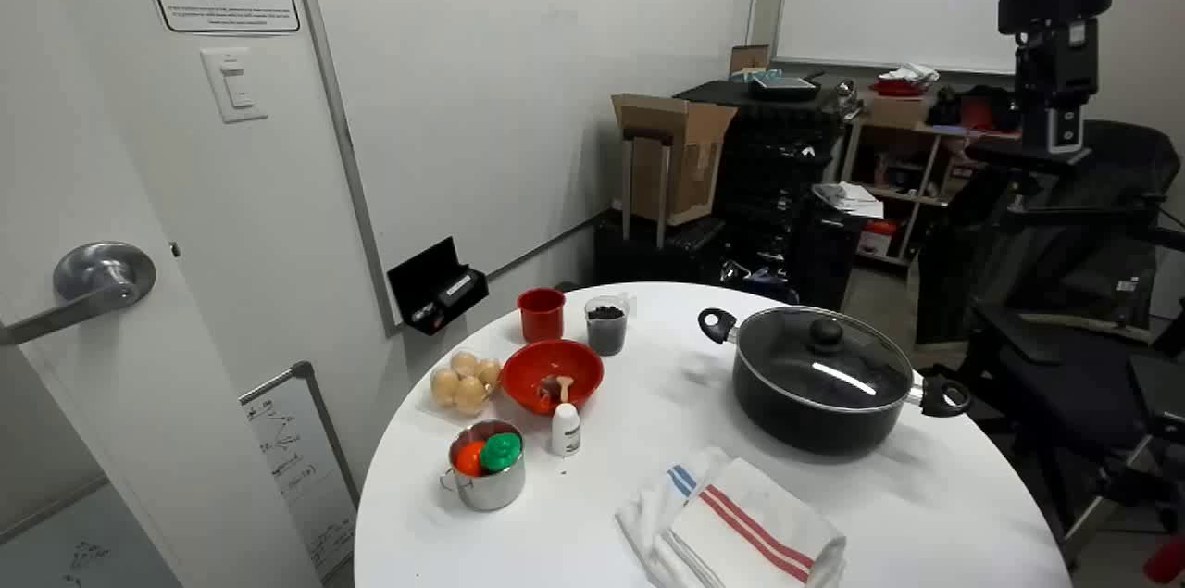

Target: Remove the lid from the pot and place it on the table

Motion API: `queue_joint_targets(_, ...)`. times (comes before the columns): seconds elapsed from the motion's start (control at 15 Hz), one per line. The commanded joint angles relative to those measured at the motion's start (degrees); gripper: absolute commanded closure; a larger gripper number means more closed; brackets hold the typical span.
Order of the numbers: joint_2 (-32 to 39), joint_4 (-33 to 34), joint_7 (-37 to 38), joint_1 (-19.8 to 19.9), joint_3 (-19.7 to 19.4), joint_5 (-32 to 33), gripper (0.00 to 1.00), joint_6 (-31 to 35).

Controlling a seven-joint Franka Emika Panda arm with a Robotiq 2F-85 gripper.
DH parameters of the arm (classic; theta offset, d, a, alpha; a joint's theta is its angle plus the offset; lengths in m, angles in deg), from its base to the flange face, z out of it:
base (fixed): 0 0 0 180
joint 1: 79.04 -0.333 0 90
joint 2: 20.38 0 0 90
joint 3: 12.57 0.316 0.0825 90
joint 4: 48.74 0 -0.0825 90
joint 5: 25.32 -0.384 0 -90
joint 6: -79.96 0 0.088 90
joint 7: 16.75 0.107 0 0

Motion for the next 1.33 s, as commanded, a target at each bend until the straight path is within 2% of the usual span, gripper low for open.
queue_joint_targets(0.0,0.07,0.06,-0.18,1.25,1.21,-0.21,0.00,-0.05)
queue_joint_targets(0.33,0.07,0.06,-0.18,1.25,1.21,-0.21,0.00,-0.04)
queue_joint_targets(0.53,2.50,1.41,-0.09,1.10,1.57,-0.62,0.00,-0.16)
queue_joint_targets(1.27,18.62,6.54,13.39,2.84,3.88,-1.72,0.00,13.63)
